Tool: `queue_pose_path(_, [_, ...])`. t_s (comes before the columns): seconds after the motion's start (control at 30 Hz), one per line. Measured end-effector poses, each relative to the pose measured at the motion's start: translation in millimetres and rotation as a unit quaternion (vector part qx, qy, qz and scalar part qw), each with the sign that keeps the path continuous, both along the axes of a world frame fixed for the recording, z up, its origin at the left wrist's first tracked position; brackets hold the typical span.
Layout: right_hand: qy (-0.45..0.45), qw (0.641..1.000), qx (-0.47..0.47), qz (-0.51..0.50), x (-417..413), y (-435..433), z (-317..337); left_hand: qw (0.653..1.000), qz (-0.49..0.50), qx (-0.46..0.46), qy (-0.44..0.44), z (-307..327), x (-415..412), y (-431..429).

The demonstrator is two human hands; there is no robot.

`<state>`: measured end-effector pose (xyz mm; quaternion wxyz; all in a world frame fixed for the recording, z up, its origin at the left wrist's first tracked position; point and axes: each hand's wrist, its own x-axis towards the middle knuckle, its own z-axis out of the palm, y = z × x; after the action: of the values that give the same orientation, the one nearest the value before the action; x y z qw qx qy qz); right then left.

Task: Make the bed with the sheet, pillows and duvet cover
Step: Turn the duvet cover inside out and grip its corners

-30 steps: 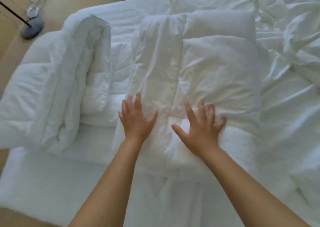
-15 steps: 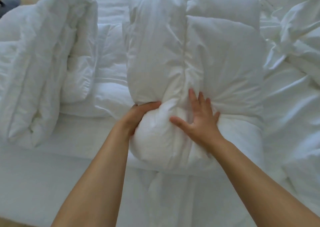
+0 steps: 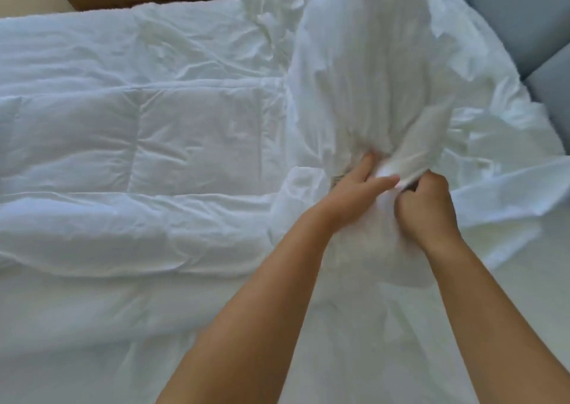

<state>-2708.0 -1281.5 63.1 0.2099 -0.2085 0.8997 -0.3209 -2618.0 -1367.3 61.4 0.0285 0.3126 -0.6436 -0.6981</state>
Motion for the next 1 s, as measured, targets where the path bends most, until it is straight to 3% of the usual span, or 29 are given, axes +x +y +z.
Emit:
queue_pose_path(0.03, [0.016,0.998,0.035,-0.050,-8,14,-8,1.000,-0.027,-0.011,-0.008,-10,-3,19])
queue_pose_path(0.1, [0.025,0.990,0.102,-0.090,-5,34,-24,0.984,-0.027,-0.171,-0.035,-29,18,42])
queue_pose_path(0.17, [0.062,0.984,0.166,-0.020,17,41,-37,0.938,0.006,-0.338,-0.081,-55,65,44])
queue_pose_path(0.2, [0.068,0.982,0.175,0.025,34,40,-44,0.921,0.010,-0.367,-0.127,-68,99,40])
queue_pose_path(0.3, [-0.014,0.975,0.164,0.151,107,25,-58,0.899,-0.010,-0.288,-0.330,-100,230,28])
queue_pose_path(0.43, [-0.082,0.883,0.237,0.397,253,23,-68,0.878,-0.035,-0.113,-0.464,-105,414,50])
queue_pose_path(0.57, [-0.083,0.807,0.280,0.513,424,39,-77,0.879,-0.007,-0.012,-0.477,-109,582,106])
queue_pose_path(0.67, [-0.085,0.793,0.290,0.529,546,35,-80,0.888,0.019,0.033,-0.459,-108,699,146])
queue_pose_path(0.8, [-0.081,0.752,0.299,0.582,676,19,-77,0.868,0.112,0.080,-0.476,-91,829,183])
queue_pose_path(0.9, [-0.080,0.719,0.309,0.618,746,11,-78,0.849,0.192,0.103,-0.481,-81,901,192])
queue_pose_path(1.0, [-0.099,0.715,0.316,0.616,794,-6,-81,0.832,0.256,0.128,-0.476,-73,952,191])
